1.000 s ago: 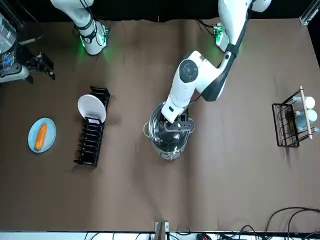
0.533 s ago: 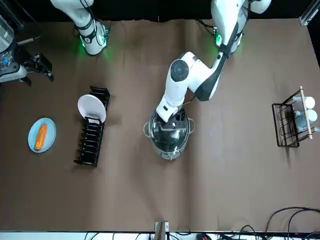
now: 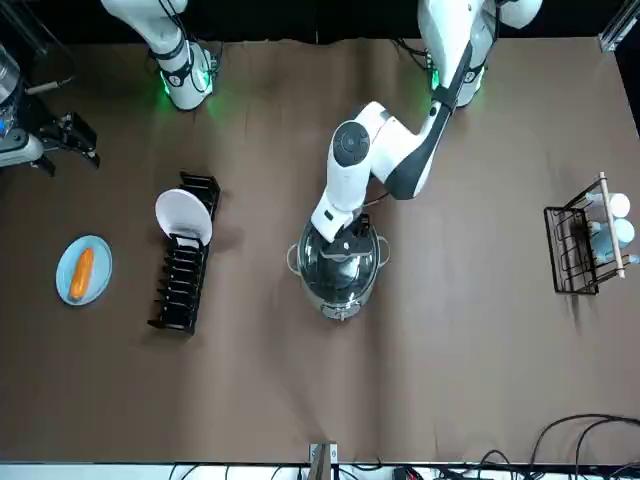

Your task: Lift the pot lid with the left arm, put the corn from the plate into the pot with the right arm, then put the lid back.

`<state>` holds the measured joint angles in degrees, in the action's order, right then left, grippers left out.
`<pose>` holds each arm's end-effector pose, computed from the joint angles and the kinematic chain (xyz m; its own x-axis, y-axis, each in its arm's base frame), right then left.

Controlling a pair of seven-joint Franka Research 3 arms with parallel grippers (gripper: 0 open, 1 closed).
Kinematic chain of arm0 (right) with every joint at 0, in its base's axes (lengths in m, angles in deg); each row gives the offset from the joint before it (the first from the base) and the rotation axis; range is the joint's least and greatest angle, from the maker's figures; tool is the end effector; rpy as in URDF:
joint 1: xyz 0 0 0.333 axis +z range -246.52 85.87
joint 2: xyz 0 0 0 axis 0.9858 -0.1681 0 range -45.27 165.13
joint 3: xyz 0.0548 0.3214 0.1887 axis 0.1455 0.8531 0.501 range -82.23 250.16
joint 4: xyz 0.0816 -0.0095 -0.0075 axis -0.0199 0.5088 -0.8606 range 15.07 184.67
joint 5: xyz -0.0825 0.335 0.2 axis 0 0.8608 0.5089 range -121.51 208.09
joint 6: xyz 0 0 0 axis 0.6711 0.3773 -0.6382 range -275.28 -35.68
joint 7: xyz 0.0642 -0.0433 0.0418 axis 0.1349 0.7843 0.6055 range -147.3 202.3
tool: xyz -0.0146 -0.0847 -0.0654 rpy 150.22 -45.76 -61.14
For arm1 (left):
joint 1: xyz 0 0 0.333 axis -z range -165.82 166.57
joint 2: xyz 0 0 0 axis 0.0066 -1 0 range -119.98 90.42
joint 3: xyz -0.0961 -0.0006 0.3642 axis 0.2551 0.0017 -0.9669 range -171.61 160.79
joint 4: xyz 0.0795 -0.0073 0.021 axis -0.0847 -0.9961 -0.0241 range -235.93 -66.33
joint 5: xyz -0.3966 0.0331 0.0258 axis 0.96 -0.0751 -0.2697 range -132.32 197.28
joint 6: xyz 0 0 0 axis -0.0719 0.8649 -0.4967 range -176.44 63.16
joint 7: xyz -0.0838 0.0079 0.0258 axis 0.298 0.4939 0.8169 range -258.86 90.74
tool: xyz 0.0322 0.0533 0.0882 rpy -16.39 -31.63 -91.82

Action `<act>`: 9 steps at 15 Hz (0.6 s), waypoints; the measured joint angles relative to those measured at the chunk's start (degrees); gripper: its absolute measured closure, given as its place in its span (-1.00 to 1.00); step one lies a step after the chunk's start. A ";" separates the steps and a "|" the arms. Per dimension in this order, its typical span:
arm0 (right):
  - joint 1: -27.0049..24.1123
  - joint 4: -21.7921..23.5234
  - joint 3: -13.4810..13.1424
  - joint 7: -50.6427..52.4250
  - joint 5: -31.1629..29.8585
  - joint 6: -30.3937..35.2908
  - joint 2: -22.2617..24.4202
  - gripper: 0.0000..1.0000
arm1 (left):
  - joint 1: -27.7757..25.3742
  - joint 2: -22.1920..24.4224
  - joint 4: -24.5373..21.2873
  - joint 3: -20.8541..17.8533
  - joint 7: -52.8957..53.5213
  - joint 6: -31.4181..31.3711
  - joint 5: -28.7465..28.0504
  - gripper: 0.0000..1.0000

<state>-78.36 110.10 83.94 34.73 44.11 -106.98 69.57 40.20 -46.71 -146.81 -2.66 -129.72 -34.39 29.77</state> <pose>0.5069 0.0185 0.6855 0.9844 0.1576 0.0779 0.1585 -0.9874 -0.0046 0.5546 -0.4975 0.3895 0.9977 0.0384 0.0562 0.0365 -0.9987 0.0347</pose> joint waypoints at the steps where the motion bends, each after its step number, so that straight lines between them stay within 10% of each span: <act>1: 0.00 0.04 0.07 0.01 -0.04 0.04 0.00 -1.00 | 0.03 0.01 0.25 0.10 -0.07 0.29 0.01 -0.16; 9: 0.05 0.28 0.25 0.11 -0.07 2.68 -0.03 -1.00 | 0.26 -0.03 0.60 0.37 -3.82 0.82 0.22 0.07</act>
<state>-78.32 110.38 84.19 34.84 44.03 -104.29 69.53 40.46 -46.75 -146.21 -2.30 -133.54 -33.57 29.99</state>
